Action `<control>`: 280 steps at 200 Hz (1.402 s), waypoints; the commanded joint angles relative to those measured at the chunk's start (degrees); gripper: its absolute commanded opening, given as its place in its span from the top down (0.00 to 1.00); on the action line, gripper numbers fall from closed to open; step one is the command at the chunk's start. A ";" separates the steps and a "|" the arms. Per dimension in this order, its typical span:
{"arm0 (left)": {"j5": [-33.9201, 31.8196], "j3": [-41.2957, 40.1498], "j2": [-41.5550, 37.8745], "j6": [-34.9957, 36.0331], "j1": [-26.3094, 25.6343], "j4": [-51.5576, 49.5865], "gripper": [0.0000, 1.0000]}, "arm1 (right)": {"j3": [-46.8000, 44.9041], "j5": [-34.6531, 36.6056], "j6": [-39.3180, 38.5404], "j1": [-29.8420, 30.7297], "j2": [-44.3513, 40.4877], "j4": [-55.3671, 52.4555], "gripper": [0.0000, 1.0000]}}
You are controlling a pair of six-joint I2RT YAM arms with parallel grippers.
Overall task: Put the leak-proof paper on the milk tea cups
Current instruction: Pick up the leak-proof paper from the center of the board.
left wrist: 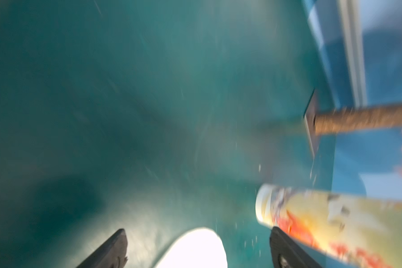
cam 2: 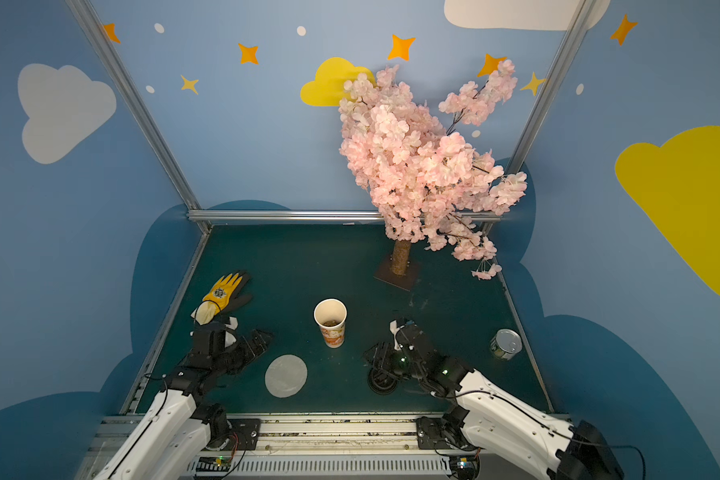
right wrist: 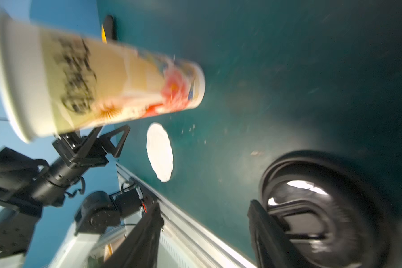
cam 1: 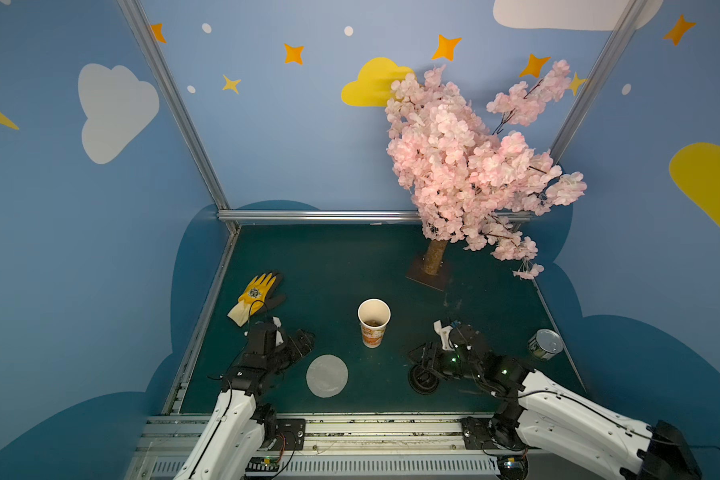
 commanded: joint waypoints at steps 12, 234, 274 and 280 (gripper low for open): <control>-0.21 -1.64 0.67 -2.75 -6.96 -5.92 0.06 | 3.60 12.44 8.66 11.58 9.86 9.80 0.40; 1.07 -7.70 7.55 -15.93 -32.52 11.48 0.34 | 4.93 -1.21 6.05 9.81 36.51 28.43 0.49; -0.17 -7.44 11.06 -15.44 -33.08 13.01 0.37 | 4.86 -4.49 5.90 9.40 42.64 35.51 0.54; -0.24 -7.47 11.46 -15.37 -33.08 13.21 0.37 | 4.65 -5.07 5.92 9.25 43.39 36.72 0.55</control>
